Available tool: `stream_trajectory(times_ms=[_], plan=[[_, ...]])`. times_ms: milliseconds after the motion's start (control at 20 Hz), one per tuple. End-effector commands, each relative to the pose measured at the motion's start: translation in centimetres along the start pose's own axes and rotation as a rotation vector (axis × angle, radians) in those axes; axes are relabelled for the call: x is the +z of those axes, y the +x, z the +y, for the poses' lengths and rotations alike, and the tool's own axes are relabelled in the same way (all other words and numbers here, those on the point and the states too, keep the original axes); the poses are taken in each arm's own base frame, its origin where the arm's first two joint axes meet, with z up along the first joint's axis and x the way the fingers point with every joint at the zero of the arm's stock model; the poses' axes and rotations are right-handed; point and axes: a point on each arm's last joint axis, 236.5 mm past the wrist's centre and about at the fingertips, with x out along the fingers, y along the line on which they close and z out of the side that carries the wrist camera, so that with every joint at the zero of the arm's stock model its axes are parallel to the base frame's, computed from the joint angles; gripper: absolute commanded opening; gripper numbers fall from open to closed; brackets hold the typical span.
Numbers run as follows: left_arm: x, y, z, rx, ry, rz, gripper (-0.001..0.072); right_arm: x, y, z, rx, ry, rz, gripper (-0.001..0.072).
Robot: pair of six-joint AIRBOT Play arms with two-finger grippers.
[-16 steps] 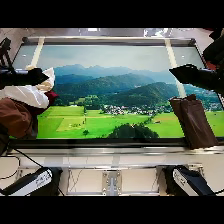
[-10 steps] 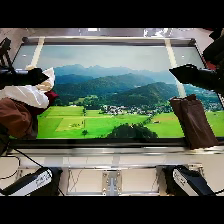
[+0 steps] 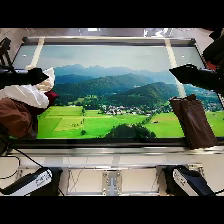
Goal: Fold the shirts.
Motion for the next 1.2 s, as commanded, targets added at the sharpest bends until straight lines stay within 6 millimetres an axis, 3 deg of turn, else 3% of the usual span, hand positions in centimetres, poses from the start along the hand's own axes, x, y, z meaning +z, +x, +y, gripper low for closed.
stream_trajectory(times_ms=[0, 100, 200, 250, 300, 350, 450, 500, 750, 1150], plan=[[1.1, -1.0, 8.1, 0.291, 0.046, -0.037, 0.0389, 2.1, -0.1, -0.7, -0.031, 0.0, -0.087, 0.001], [0.1, -4.7, 16.7, 0.576, -0.109, -0.042, 0.0409, 2.9, -0.2, -1.0, -0.044, 0.001, -0.123, 0.0011], [-1.3, -8.3, 23.1, 0.722, -0.277, -0.078, 0.0422, 3.0, -0.2, -1.1, -0.046, 0.001, -0.127, 0.0011], [-1.9, -9.4, 25.4, 0.738, -0.383, -0.115, 0.0468, 3.2, -0.2, -1.1, -0.049, 0.001, -0.137, 0.0011], [-2.6, -10.0, 27.2, 0.728, -0.485, -0.147, 0.0585, 3.3, -0.3, -1.2, -0.05, 0.001, -0.139, 0.0012], [-3.4, -10.2, 28.6, 0.704, -0.574, -0.169, 0.0655, 3.3, -0.2, -1.2, -0.05, 0.001, -0.139, 0.0035], [-5.0, -10.3, 31.0, 0.677, -0.695, -0.181, 0.0655, 3.3, -0.2, -1.2, -0.051, 0.001, -0.14, 0.016], [-5.8, -10.2, 32.0, 0.681, -0.723, -0.172, 0.0655, 3.3, -0.2, -1.2, -0.05, 0.001, -0.14, 0.0214], [-8.0, -7.4, 33.8, 0.658, -0.785, -0.11, 0.0655, 3.3, -0.2, -1.2, -0.05, 0.001, -0.14, 0.0214], [-8.1, -9.8, 34.6, 0.645, -0.864, -0.172, 0.0655, 3.3, -0.2, -1.2, -0.051, 0.001, -0.14, 0.02]])
